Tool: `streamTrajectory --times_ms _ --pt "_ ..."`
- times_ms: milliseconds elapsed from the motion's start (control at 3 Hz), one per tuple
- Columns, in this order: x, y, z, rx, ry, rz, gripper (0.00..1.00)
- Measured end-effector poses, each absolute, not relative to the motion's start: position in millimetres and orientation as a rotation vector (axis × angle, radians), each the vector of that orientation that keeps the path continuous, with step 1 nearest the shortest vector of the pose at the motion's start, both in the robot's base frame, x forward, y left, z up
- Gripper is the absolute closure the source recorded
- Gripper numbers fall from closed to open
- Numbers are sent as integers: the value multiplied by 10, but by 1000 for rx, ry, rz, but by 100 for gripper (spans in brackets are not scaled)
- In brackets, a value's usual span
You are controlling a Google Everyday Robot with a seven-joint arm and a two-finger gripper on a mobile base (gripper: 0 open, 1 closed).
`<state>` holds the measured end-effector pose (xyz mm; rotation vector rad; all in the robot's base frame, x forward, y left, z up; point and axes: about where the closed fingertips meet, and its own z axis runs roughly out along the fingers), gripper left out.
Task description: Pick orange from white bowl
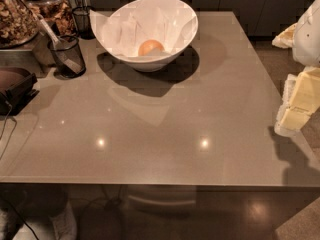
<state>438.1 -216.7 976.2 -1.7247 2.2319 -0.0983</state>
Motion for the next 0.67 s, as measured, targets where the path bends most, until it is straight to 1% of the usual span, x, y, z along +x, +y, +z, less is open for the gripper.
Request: streamTrajectory --times_ms 333,667 --pt "4382 -2167 9762 -1724 2232 -98 0" --pt "4479 -2182 9783 -1607 2307 -52 0"
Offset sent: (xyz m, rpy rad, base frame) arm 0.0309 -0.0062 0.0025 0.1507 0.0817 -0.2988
